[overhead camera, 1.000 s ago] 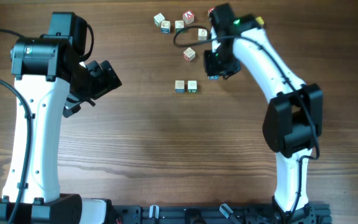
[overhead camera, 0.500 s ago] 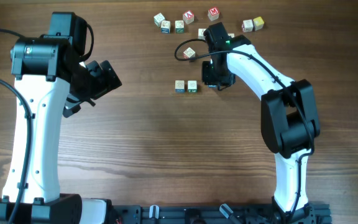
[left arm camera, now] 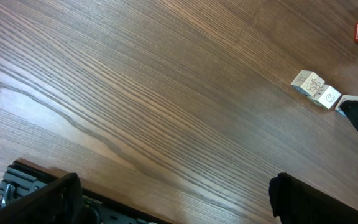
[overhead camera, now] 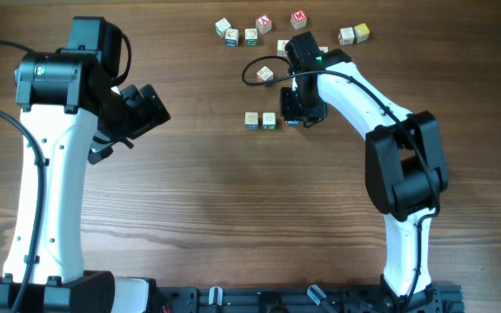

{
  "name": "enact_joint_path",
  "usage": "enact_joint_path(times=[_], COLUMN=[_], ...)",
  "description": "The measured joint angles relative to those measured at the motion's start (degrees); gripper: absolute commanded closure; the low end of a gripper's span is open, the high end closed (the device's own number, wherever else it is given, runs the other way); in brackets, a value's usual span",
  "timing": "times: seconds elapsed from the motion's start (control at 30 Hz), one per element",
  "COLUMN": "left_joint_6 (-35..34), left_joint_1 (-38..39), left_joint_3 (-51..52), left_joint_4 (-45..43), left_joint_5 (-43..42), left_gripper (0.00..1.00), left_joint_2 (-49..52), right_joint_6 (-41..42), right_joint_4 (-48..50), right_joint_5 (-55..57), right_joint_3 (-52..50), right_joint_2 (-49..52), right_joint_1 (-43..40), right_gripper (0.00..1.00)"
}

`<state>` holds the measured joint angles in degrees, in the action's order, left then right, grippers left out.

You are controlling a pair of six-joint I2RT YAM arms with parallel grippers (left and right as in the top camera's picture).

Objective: Form a circle
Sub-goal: 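Carry the C block down toward the row of placed blocks, then lower the C block beside the S block and open the right gripper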

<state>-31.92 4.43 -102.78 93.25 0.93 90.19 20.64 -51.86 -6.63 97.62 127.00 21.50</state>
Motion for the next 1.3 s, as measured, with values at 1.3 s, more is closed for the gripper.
enact_joint_path(times=[1.3], left_joint_6=[0.02], left_joint_1=[0.0], left_joint_3=[0.0], left_joint_4=[0.0], left_joint_5=[0.0], left_gripper=[0.0], left_joint_2=[0.0], right_joint_6=[1.05], right_joint_4=[-3.85], right_joint_5=[-1.68], right_joint_3=[0.0], right_joint_2=[-0.15], right_joint_1=[-0.04], right_gripper=[0.77])
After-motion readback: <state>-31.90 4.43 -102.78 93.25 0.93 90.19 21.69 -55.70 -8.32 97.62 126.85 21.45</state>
